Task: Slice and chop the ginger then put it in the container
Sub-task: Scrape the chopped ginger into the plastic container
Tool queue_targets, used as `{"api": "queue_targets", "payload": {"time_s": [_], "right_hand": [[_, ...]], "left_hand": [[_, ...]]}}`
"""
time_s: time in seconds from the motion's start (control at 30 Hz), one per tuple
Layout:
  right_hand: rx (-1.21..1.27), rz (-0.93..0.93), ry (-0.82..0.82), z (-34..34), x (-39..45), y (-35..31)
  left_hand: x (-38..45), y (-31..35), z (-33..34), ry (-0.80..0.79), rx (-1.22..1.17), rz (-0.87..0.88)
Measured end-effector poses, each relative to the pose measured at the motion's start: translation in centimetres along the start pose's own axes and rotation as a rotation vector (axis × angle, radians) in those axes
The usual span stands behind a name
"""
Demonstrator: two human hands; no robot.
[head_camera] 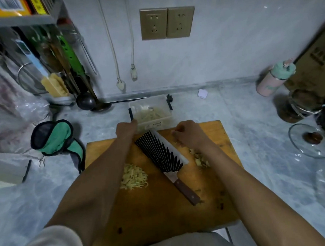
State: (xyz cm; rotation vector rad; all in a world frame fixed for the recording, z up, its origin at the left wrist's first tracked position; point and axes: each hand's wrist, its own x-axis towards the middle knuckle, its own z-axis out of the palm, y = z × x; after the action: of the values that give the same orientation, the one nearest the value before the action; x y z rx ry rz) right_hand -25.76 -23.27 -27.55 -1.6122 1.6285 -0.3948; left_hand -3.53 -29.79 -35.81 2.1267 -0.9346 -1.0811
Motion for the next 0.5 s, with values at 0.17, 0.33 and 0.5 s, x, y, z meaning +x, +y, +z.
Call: {"api": "queue_targets", "payload": {"time_s": [0.17,0.33,0.5], "right_hand": [[0.073,0.019,0.05,-0.7,-0.4,1.5],[0.14,0.037,0.192,-1.1,-0.6,1.9],[0.185,-0.067,0.245,0.8,-1.5,1.3]], "left_hand": [[-1.0,0.8,-0.2,0.082,0.003,0.103],[-6.1,-0.3,-2.2,0.174,-0.073,0.277],[-13.5,-3.8,-4.7,0.201,-0.204,0.358]]}}
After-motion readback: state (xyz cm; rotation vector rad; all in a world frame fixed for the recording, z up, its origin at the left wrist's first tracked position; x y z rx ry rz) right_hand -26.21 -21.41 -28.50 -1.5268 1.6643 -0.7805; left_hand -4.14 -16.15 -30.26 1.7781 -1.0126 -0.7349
